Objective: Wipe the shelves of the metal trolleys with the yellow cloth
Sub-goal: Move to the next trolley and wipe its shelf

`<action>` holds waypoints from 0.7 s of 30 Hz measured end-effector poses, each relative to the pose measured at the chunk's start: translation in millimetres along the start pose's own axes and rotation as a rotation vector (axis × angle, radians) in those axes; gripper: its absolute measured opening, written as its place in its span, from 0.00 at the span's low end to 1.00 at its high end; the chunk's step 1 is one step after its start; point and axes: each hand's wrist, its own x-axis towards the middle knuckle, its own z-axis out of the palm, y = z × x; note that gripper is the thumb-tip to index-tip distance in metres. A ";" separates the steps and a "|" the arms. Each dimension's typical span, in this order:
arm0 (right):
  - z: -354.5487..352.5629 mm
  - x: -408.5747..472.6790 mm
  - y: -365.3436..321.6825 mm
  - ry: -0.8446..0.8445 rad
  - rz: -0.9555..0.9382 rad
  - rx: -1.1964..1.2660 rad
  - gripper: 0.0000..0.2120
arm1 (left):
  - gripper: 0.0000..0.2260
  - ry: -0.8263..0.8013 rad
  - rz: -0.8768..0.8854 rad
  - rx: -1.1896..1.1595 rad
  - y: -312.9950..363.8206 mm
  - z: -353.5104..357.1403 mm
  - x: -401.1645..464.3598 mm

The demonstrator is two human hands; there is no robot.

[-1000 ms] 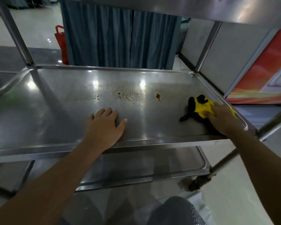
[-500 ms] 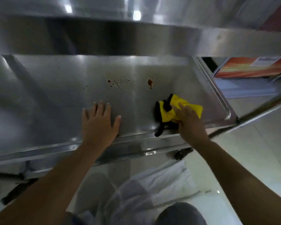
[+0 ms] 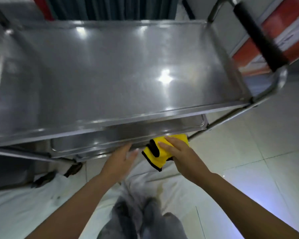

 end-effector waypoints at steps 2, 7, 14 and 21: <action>-48.8 -16.1 -35.9 0.055 -0.037 -0.020 0.30 | 0.25 0.027 0.040 -0.076 45.3 -24.7 -28.9; -153.5 -44.6 -93.1 0.199 -0.208 -0.136 0.32 | 0.07 -0.008 0.229 -0.321 169.3 -75.2 -74.6; -257.1 -93.8 -71.6 0.444 -0.316 -0.390 0.35 | 0.12 -0.219 0.404 -0.377 318.0 -67.4 -106.2; -335.5 -166.1 36.5 0.554 -0.293 -0.549 0.32 | 0.05 -0.246 0.426 -0.420 445.8 22.9 -104.2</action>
